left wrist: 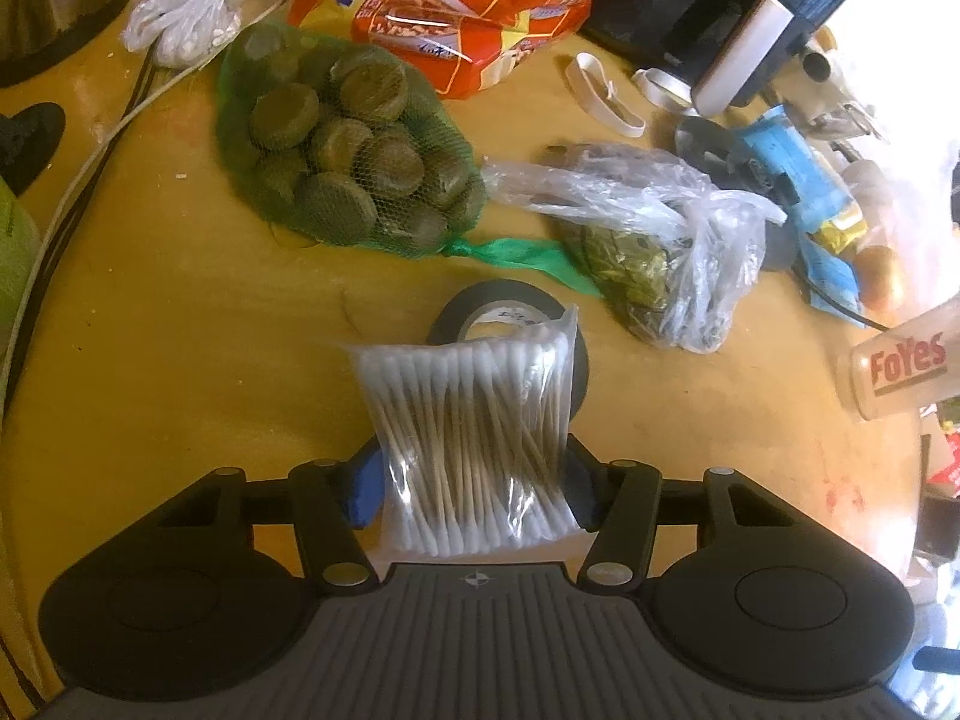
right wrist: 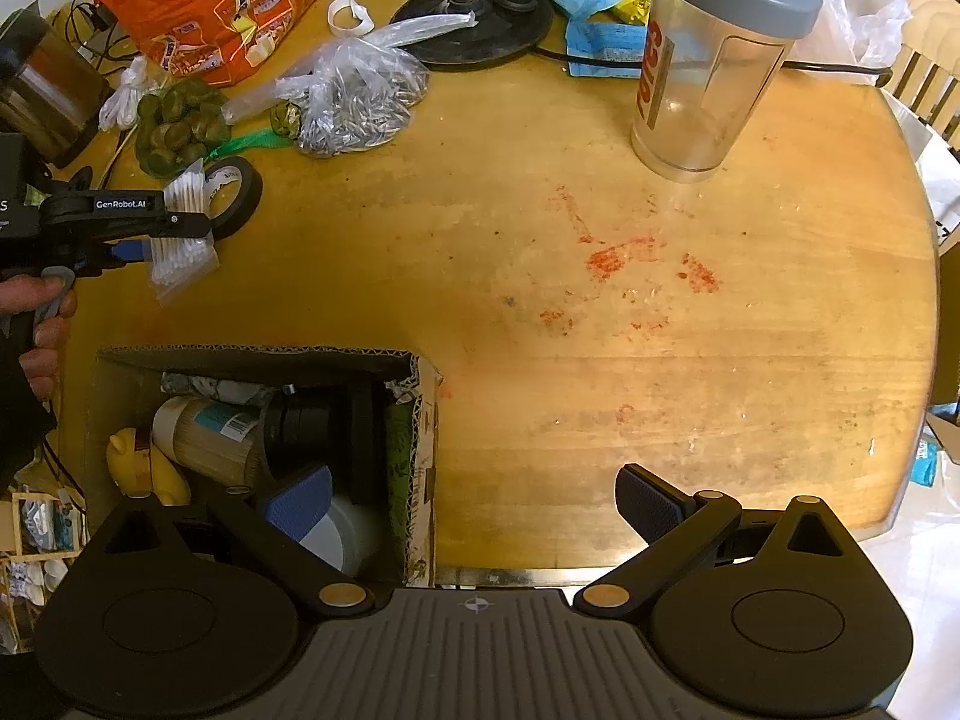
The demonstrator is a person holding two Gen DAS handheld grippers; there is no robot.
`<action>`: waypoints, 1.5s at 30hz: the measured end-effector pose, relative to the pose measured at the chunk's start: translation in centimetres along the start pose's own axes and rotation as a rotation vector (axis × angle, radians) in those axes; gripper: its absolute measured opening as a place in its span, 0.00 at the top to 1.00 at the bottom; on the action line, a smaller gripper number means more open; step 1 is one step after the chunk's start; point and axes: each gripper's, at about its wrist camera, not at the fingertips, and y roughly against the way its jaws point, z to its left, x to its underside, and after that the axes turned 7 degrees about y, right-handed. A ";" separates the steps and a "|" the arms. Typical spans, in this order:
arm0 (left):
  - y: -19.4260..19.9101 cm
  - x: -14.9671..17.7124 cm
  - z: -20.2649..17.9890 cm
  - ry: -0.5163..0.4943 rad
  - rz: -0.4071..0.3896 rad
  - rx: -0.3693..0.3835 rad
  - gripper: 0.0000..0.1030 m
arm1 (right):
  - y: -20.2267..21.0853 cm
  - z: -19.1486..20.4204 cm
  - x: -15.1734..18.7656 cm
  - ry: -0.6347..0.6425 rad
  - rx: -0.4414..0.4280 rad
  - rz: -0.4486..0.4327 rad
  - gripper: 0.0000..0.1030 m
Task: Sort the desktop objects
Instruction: 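Close the left tool on the cotton swab bag and lift it, then hold the swab bag in the left tool while the right tool grasps the black tape roll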
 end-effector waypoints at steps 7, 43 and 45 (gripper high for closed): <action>2.3 0.2 -0.9 -0.006 -0.031 0.007 0.46 | 0.5 0.3 -0.2 0.012 0.003 -0.016 0.02; 12.6 6.4 -5.3 -0.133 0.018 -0.032 0.46 | 3.7 -0.3 -3.1 0.155 -0.036 -0.093 0.02; 12.7 6.8 -5.3 -0.128 0.021 -0.028 0.46 | 4.1 -0.2 -3.8 0.181 -0.037 -0.097 0.02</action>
